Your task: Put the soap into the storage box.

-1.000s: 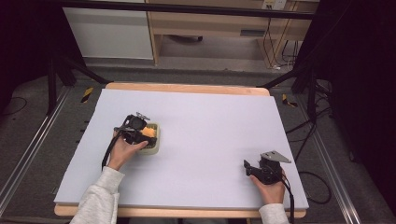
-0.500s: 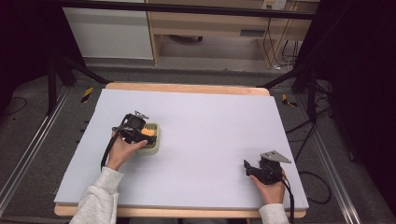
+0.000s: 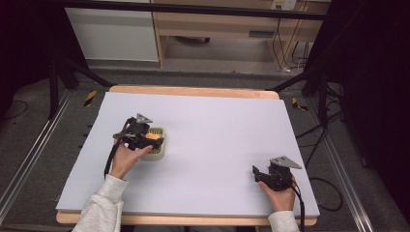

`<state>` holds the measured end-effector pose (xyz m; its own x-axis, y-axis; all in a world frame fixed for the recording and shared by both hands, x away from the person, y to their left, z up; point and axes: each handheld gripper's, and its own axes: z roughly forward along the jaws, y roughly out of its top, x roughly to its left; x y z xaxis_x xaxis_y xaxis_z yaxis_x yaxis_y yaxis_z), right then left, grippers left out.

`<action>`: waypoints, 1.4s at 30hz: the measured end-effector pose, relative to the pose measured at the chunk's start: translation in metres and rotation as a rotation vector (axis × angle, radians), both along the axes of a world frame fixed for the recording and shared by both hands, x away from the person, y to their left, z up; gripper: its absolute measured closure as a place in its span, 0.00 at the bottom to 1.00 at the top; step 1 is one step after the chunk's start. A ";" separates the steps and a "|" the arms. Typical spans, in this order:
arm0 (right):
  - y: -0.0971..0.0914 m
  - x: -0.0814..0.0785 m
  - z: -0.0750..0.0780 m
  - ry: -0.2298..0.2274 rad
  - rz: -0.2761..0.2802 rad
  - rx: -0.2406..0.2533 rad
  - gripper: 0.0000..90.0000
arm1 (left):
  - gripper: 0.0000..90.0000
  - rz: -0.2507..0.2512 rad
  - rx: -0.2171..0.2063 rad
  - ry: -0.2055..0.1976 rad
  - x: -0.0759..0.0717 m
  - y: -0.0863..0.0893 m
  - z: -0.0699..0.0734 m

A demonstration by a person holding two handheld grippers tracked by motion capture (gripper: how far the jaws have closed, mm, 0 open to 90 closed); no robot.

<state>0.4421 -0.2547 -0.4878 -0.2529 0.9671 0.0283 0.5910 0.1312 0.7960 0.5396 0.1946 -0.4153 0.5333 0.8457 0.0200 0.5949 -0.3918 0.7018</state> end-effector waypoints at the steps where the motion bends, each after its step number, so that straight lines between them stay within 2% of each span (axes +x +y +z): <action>1: 0.000 0.000 0.000 0.000 0.000 0.000 0.30 | 0.28 0.000 -0.001 -0.006 -0.002 0.001 0.000; 3: 0.000 0.000 0.000 0.001 -0.001 0.001 0.30 | 0.28 -0.001 -0.001 -0.010 -0.005 0.002 0.000; 5: 0.000 0.000 0.000 0.000 0.001 0.000 0.30 | 0.28 0.003 -0.015 -0.031 -0.012 0.004 -0.002; 7: 0.000 0.000 0.000 -0.001 0.003 -0.001 0.30 | 0.28 -0.003 -0.007 -0.039 -0.015 0.007 -0.001; 12: 0.000 0.000 0.000 -0.002 0.002 -0.002 0.30 | 0.29 0.016 -0.041 -0.067 -0.026 0.017 -0.003; 16: 0.000 0.000 0.000 -0.001 0.002 0.000 0.30 | 0.29 0.072 -0.059 -0.099 -0.034 0.026 -0.006; 19: 0.000 0.000 0.000 -0.001 0.000 -0.001 0.30 | 0.29 0.086 -0.064 -0.115 -0.040 0.031 -0.009; 27: 0.000 0.000 0.000 -0.001 -0.001 0.004 0.29 | 0.29 0.101 -0.076 -0.110 -0.057 0.050 -0.019; 34: 0.000 0.000 0.000 -0.001 -0.001 0.004 0.29 | 0.29 0.139 -0.085 -0.099 -0.073 0.070 -0.033; 38: 0.000 0.000 0.000 0.000 -0.001 0.004 0.29 | 0.28 0.145 -0.095 -0.098 -0.082 0.077 -0.040; 42: 0.000 0.000 0.000 -0.002 -0.003 -0.001 0.29 | 0.28 0.146 -0.076 -0.101 -0.090 0.084 -0.046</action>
<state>0.4421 -0.2550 -0.4879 -0.2499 0.9679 0.0271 0.5897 0.1299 0.7971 0.4500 0.2789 -0.4614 0.4032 0.9151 0.0010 0.5663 -0.2503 0.7853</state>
